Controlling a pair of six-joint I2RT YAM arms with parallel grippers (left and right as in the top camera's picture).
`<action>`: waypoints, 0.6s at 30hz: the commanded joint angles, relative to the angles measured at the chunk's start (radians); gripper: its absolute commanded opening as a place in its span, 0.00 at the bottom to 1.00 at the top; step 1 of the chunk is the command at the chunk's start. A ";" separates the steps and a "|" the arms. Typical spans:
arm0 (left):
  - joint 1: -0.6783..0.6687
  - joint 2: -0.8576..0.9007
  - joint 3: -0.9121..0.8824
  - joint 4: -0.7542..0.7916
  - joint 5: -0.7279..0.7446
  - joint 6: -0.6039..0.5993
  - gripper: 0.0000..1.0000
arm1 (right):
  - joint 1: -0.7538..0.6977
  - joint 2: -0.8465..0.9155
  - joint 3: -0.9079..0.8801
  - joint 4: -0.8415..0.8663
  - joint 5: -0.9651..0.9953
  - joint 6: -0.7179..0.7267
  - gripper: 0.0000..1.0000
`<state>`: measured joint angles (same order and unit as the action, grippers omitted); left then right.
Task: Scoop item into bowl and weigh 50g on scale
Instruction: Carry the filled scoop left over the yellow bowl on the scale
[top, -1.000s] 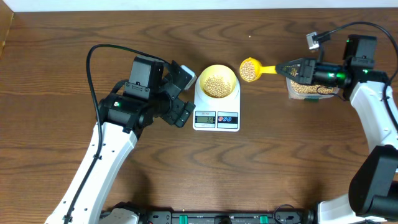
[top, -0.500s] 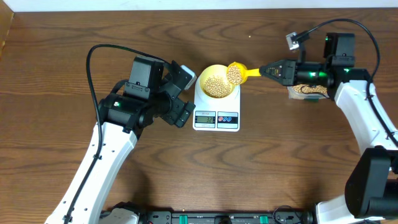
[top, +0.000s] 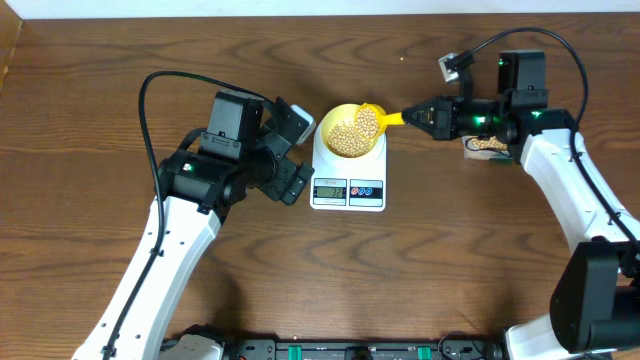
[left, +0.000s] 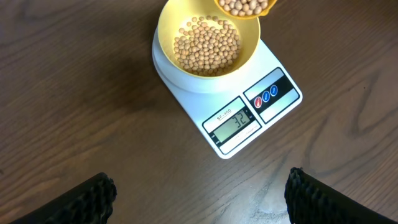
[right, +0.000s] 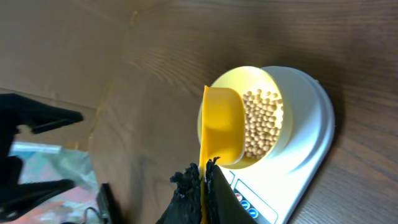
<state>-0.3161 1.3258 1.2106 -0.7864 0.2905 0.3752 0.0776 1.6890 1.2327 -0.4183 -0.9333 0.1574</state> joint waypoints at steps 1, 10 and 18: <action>0.000 -0.006 -0.014 -0.003 0.016 0.017 0.89 | 0.026 0.006 -0.005 0.011 0.090 0.011 0.01; 0.000 -0.006 -0.014 -0.003 0.016 0.017 0.89 | 0.073 0.006 -0.005 0.073 0.124 -0.005 0.01; 0.000 -0.006 -0.014 -0.002 0.016 0.017 0.89 | 0.114 0.006 -0.005 0.090 0.222 -0.063 0.01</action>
<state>-0.3161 1.3254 1.2106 -0.7868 0.2905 0.3752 0.1715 1.6890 1.2327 -0.3370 -0.7609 0.1394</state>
